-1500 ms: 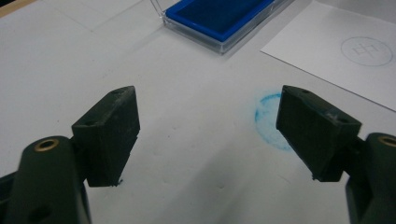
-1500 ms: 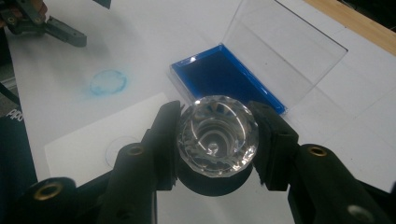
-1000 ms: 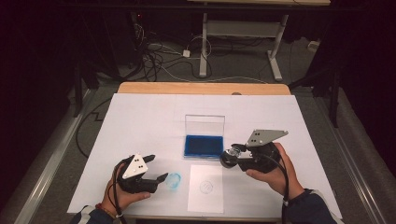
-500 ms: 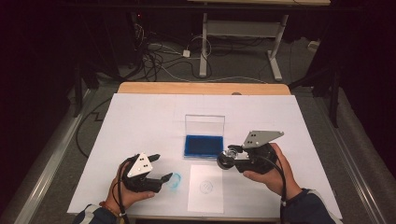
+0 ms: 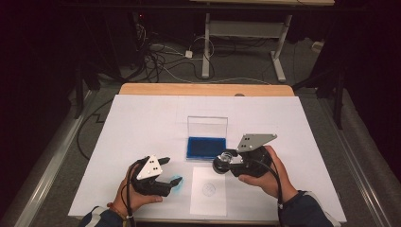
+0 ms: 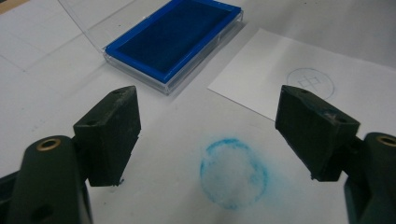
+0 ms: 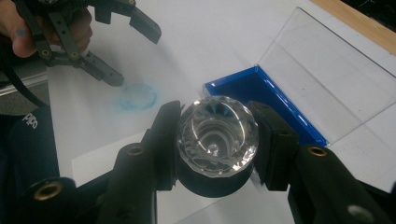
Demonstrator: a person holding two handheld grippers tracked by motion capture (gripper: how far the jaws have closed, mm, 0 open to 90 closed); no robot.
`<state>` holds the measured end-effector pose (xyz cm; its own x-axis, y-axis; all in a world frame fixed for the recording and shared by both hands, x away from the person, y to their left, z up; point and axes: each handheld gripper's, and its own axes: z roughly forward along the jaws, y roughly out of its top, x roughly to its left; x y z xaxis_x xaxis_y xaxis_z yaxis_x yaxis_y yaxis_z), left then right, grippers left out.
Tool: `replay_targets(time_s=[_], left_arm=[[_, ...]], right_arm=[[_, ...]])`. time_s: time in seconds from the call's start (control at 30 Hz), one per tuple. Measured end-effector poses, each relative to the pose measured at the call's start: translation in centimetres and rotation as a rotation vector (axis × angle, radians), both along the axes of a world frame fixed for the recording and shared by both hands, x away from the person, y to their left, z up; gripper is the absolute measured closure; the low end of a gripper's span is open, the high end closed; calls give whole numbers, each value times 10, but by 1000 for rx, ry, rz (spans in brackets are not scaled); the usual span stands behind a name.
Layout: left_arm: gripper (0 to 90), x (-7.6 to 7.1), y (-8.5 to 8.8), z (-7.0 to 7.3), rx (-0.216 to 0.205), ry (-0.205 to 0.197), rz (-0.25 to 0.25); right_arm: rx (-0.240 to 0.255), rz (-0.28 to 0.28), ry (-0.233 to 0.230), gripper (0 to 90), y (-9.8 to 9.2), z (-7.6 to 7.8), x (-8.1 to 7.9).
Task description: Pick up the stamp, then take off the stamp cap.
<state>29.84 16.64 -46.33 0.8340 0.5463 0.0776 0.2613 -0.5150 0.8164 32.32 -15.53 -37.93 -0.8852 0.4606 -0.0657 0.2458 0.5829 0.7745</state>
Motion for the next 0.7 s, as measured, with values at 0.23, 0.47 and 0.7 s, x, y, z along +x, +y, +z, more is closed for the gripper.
replay_targets(time_s=[0.23,0.47,0.7], left_arm=[[214,0,-5,0,1,7,-17],[214,-1,-7,0,10,8,-26],[221,0,-15,1,6,20,-54]], right_arm=[[5,10,4,577,7,-2,1],[1,27,3,577,16,-4,1],[13,29,4,577,19,-2,1]])
